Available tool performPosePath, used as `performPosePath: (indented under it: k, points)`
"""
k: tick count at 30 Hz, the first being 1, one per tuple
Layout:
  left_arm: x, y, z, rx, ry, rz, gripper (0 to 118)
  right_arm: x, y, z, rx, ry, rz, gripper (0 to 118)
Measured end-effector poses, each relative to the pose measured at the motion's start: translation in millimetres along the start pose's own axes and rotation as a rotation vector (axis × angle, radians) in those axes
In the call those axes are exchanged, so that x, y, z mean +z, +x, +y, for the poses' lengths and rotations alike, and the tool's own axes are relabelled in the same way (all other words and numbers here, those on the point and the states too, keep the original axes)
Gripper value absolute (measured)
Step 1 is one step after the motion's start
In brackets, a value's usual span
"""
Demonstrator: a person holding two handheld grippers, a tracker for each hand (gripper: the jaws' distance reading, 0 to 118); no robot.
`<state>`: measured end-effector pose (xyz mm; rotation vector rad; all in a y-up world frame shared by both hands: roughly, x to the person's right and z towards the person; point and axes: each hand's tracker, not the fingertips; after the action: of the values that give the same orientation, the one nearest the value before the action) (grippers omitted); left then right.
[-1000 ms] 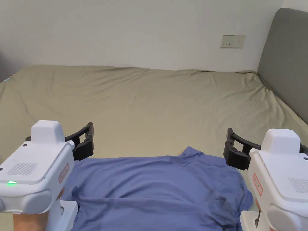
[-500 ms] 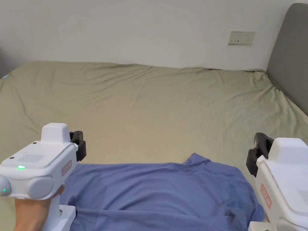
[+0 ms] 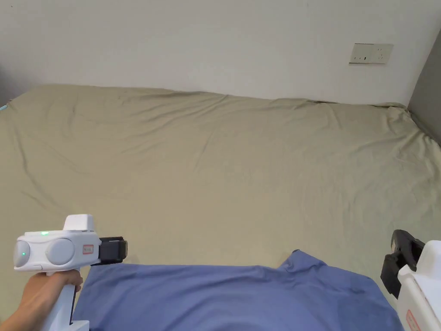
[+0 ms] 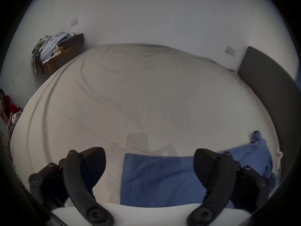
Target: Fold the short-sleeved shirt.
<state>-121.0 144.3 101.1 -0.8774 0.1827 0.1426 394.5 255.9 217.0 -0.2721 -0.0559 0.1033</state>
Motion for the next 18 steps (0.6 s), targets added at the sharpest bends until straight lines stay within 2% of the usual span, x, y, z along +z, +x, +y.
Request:
performPosePath:
  k: [3, 5, 6, 7, 8, 9, 11, 15, 16, 18]
  points:
    - [-37.6, -5.7, -6.4, -0.004, -0.101, 0.007, 92, -14.3, 1.7, -10.0, -0.009, -0.031, -0.007, 2]
    - [-45.9, -3.0, -14.9, -0.005, -0.130, -0.001, 55, -23.8, 3.8, -17.7, -0.014, -0.052, -0.020, 2]
    - [-49.7, 0.0, -18.8, -0.013, -0.150, 0.002, 43, -28.5, 5.8, -21.3, -0.021, -0.069, -0.021, 2]
    - [-46.2, 3.5, -23.3, -0.017, -0.126, 0.010, 41, -31.3, 8.3, -25.2, -0.034, -0.091, -0.019, 2]
    - [-40.7, 7.0, -23.6, -0.032, -0.061, 0.028, 27, -37.3, 11.3, -28.7, -0.050, -0.113, -0.018, 2]
    - [-38.2, 5.8, -24.6, -0.036, -0.070, -0.002, 7, -44.7, 14.4, -32.0, -0.060, -0.136, -0.015, 2]
    - [-34.3, 8.8, -21.9, -0.034, -0.074, -0.032, 6, -64.1, 21.3, -38.9, -0.071, -0.198, -0.007, 7]
    - [6.4, 18.4, -22.3, -0.096, 0.069, -0.039, 6, -125.3, 35.8, -58.7, -0.071, -0.358, 0.003, 50]
    - [17.1, 19.5, -21.9, -0.102, 0.088, -0.062, 6, -140.5, 38.4, -63.9, -0.077, -0.386, 0.003, 72]
    - [44.5, 25.8, -20.7, -0.120, 0.111, -0.090, 6, -169.3, 42.4, -75.1, -0.108, -0.443, 0.006, 101]
